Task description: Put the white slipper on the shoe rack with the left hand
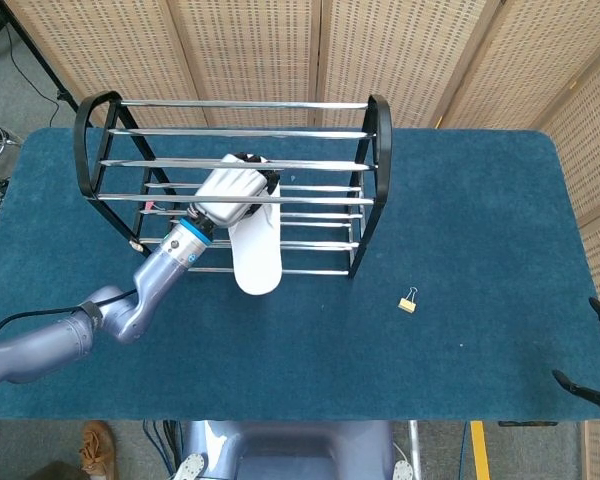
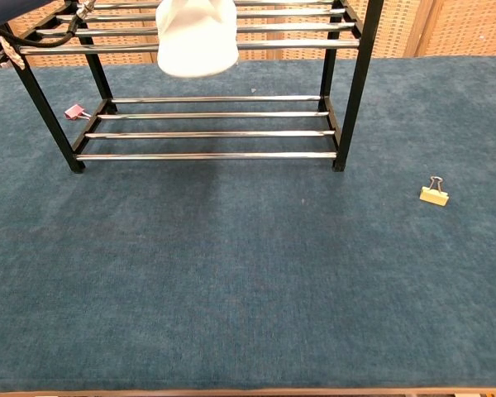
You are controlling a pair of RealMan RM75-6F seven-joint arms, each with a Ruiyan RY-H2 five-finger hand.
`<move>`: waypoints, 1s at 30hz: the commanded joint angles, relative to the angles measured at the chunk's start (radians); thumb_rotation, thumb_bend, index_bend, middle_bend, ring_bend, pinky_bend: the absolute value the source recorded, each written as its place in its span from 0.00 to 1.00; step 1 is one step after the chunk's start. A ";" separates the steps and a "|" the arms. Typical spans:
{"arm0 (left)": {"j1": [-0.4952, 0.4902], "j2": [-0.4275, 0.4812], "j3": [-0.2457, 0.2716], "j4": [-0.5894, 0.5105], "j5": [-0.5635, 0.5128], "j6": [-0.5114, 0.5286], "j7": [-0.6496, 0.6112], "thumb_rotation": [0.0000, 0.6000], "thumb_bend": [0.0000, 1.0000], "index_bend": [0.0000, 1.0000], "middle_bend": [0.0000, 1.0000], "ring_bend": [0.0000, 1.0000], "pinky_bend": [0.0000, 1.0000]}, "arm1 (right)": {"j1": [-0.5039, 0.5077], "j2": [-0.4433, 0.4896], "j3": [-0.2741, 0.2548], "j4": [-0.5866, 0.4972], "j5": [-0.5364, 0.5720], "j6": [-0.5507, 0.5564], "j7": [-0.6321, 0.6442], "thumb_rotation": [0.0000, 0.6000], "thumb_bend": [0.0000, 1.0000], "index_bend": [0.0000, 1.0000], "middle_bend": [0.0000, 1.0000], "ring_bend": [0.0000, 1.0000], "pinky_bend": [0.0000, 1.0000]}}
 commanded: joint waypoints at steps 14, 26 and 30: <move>-0.017 -0.017 0.025 0.086 0.003 0.003 -0.037 1.00 0.44 0.63 0.48 0.44 0.54 | 0.002 0.005 0.006 0.004 0.011 -0.002 0.020 1.00 0.00 0.00 0.00 0.00 0.00; -0.005 0.035 0.030 -0.025 -0.091 -0.065 0.052 1.00 0.29 0.23 0.01 0.00 0.26 | -0.006 0.011 0.006 0.000 0.011 0.010 0.027 1.00 0.00 0.00 0.00 0.00 0.00; 0.001 0.057 0.027 -0.073 -0.105 -0.061 0.066 1.00 0.28 0.22 0.01 0.00 0.25 | -0.007 0.011 0.006 -0.002 0.009 0.013 0.026 1.00 0.00 0.00 0.00 0.00 0.00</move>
